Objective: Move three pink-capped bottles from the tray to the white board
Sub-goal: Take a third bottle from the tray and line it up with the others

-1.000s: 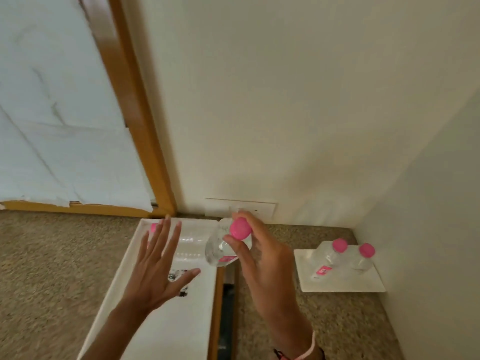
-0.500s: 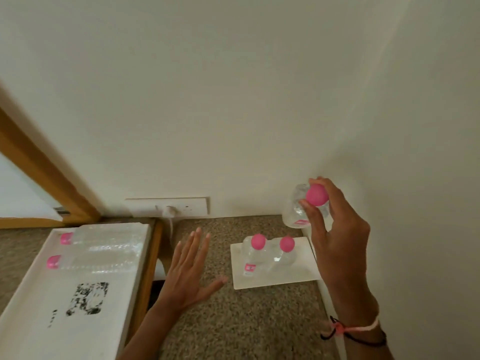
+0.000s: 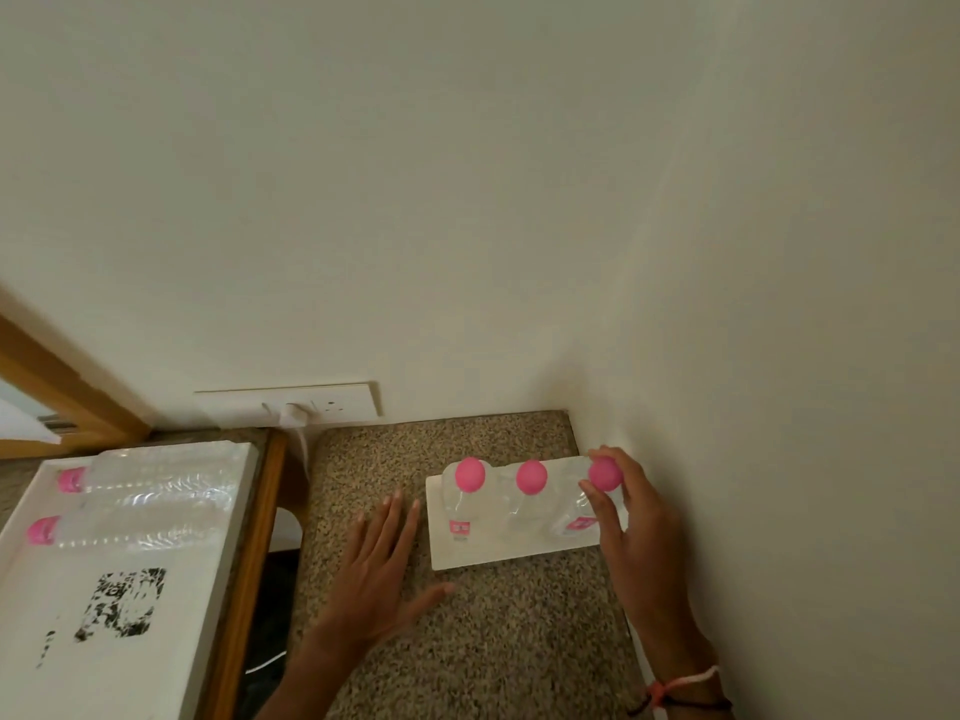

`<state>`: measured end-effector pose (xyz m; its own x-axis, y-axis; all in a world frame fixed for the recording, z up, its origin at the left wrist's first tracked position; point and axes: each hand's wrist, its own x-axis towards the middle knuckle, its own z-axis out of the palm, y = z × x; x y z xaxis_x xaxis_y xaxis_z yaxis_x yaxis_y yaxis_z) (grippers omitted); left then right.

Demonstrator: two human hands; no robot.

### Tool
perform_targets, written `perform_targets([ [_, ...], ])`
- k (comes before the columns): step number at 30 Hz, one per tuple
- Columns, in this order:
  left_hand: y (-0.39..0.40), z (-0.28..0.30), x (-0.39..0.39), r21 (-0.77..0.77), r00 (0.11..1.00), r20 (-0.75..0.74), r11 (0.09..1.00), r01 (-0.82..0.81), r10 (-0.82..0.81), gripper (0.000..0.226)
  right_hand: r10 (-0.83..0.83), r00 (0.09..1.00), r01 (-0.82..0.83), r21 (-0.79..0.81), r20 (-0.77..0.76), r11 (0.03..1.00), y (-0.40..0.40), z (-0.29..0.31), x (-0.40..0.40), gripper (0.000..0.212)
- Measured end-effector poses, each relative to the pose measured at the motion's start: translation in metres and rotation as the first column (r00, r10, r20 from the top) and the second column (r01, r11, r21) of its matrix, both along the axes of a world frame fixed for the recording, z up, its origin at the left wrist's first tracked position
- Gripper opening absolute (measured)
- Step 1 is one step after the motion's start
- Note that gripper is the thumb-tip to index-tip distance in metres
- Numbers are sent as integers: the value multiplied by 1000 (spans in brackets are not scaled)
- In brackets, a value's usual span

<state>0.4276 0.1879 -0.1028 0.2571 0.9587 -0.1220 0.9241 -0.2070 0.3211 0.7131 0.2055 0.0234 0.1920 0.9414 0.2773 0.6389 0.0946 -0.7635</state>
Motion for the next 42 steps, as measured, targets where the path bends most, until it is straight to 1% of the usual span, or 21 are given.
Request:
perform_targets([
  [3,-2,-5,2,-25,999,-37,1000,-13,12,110,29,995,-31,-28,-93,999,0,-11,-2,36],
  [7,0,-4,5,-62,997,-67,998,-30,26,113,22,989,-27,-30,-146,999,3,-11,-6,42],
  [10,1,4,9,-70,997,45,996,-57,60,111,-21,983,5,-87,-181,996,-3,-11,-9,60],
  [12,2,10,12,-69,992,100,995,-68,75,107,-74,974,44,-143,-216,989,-18,-17,-14,73],
  [13,4,14,14,-61,989,124,996,-70,77,102,-100,965,59,-170,-241,984,-27,-22,-18,76],
  [16,10,20,18,-33,963,253,995,-90,96,82,-205,945,132,-276,-255,952,-54,-47,-25,73],
  [18,16,24,26,-87,915,375,988,-124,148,71,-292,926,196,-355,-240,914,-64,-62,-25,72],
  [20,20,24,30,-159,861,457,973,-170,225,71,-308,924,198,-402,-228,894,-62,-68,-24,70],
  [22,24,23,31,-192,837,478,962,-196,266,76,-273,939,169,-412,-209,896,-54,-69,-25,69],
  [24,27,24,32,-194,835,482,961,-195,267,77,-265,945,167,-416,-190,894,-46,-67,-26,70],
  [26,28,26,32,-184,832,492,965,-188,256,73,-256,953,170,-412,-162,895,-41,-66,-27,70],
  [30,23,28,30,-141,809,536,970,-198,243,65,-172,983,128,-441,-61,888,-37,-67,-28,72],
  [32,19,28,26,-126,819,519,969,-211,246,58,-134,991,114,-453,-11,884,-35,-67,-28,71],
  [35,15,27,16,-127,830,492,965,-229,262,57,-82,996,84,-466,24,881,-31,-65,-28,70],
  [38,11,25,3,-117,839,467,960,-252,278,57,-14,1000,17,-482,10,876,-24,-64,-29,66],
  [42,3,29,-13,-162,848,410,941,-296,337,49,89,989,-137,-519,-117,844,-15,-66,-38,61],
])
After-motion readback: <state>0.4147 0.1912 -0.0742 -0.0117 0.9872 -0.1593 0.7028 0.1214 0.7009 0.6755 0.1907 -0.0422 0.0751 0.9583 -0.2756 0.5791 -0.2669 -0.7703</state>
